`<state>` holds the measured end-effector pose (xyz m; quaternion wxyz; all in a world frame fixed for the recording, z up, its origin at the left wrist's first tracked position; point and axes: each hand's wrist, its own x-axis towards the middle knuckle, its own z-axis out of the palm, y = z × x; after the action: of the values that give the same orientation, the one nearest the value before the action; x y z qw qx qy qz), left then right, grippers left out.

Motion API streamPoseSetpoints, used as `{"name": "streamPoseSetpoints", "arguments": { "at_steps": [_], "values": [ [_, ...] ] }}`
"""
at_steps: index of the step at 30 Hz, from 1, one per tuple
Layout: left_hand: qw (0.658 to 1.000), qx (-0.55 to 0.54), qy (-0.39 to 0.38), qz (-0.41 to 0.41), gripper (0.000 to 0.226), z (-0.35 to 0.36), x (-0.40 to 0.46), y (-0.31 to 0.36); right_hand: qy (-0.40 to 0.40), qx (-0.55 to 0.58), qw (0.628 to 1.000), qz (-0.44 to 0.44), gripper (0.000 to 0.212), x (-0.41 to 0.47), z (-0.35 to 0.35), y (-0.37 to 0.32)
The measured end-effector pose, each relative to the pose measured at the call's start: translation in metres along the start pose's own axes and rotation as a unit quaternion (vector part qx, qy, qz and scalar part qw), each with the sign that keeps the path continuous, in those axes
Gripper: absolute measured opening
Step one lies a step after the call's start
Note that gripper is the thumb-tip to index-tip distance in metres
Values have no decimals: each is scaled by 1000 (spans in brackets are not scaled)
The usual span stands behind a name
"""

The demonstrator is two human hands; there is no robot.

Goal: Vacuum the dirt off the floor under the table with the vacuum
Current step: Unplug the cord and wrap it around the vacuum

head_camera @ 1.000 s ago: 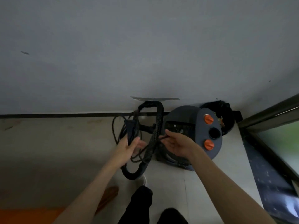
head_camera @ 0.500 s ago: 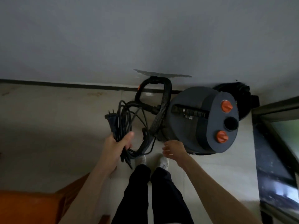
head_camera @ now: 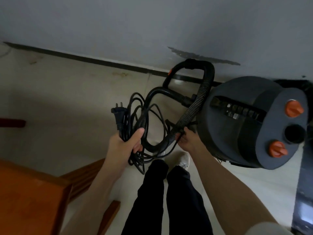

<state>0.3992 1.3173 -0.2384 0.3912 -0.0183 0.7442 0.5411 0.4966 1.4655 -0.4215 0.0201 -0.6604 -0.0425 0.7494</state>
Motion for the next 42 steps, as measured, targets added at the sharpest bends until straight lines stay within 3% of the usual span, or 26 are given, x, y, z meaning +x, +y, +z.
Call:
{"name": "streamPoseSetpoints", "arguments": {
  "at_steps": [9,16,20,23,30,34,42],
  "values": [
    [998,-15,55,-7,44,-19,6,-8,-73,62,991,88,24,-38,-9,42],
    [993,-63,93,-23,27,-19,12,0,-131,95,977,138,16,-109,-5,66],
    [990,-122,59,-35,25,-18,8,-1,-175,128,963,161,16,-141,6,78],
    [990,-129,26,-55,26,-17,1,3,-160,130,966,158,25,-152,11,75],
    [981,-172,5,-86,8,5,-7,22,-178,122,964,156,7,-172,5,61],
    [980,-176,-20,-90,12,14,-14,26,-192,91,970,122,28,-190,12,56],
    [988,-107,-68,-88,27,24,-21,41,-173,18,982,73,15,-212,16,41]
  ]
}}
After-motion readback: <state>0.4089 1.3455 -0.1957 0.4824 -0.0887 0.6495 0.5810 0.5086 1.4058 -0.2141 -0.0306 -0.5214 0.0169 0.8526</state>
